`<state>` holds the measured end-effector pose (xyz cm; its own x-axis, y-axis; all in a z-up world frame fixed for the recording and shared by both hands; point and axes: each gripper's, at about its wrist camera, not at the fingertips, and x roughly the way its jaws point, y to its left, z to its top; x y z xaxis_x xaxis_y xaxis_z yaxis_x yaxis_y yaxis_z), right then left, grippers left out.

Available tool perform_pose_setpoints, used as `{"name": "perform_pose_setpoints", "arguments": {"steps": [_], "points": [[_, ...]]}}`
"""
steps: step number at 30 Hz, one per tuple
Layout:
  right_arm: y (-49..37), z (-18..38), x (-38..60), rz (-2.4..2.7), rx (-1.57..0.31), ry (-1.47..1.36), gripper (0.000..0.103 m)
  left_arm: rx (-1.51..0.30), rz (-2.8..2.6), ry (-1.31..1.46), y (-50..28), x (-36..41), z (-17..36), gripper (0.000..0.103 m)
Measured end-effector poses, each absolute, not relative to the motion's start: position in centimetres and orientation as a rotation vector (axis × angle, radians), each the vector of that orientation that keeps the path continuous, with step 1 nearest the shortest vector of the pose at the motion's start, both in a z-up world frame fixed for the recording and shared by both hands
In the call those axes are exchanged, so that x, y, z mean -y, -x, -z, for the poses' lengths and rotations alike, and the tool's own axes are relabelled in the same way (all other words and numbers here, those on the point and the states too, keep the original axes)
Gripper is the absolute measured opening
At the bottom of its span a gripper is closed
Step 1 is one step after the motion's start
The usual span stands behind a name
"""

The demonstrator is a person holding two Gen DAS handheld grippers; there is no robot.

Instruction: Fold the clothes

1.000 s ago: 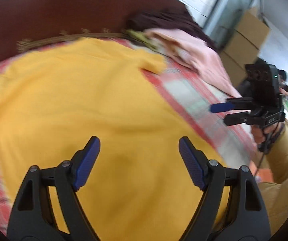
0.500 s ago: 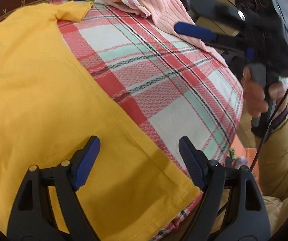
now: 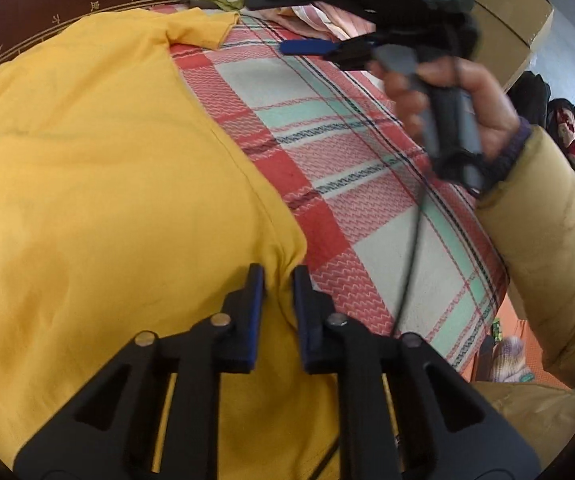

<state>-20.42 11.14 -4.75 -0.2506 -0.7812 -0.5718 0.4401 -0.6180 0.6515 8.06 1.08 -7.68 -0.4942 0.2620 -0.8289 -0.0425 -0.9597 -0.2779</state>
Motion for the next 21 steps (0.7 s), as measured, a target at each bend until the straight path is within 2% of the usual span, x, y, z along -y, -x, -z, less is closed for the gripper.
{"name": "perform_pose_setpoints", "arguments": {"steps": [7,8,9,10,11,15,21], "points": [[26.0,6.5,-7.6,1.959,0.549,-1.173,0.076,0.534,-2.503,1.443,-8.1,1.2,8.4,0.012],[26.5,6.7,-7.0,1.948,0.548,-1.181,0.065,0.55,-2.496,1.438,-8.1,1.4,8.5,0.012],[26.9,7.0,-6.4,1.936,0.545,-1.193,0.046,0.562,-2.489,1.435,-8.1,1.5,8.5,0.012],[27.3,7.4,-5.9,1.911,0.554,-1.219,0.032,0.575,-2.482,1.432,-8.1,1.7,8.6,0.012],[27.6,7.8,-5.6,1.894,0.565,-1.242,0.011,0.592,-2.472,1.427,-8.1,1.9,8.7,0.012],[26.8,5.4,-4.6,1.926,0.542,-1.143,0.008,0.697,-2.423,1.392,-8.2,3.2,8.9,0.012],[24.8,-0.9,-0.6,1.99,0.352,-1.019,0.007,0.887,-2.328,1.292,-8.9,6.2,9.0,0.012]]}}
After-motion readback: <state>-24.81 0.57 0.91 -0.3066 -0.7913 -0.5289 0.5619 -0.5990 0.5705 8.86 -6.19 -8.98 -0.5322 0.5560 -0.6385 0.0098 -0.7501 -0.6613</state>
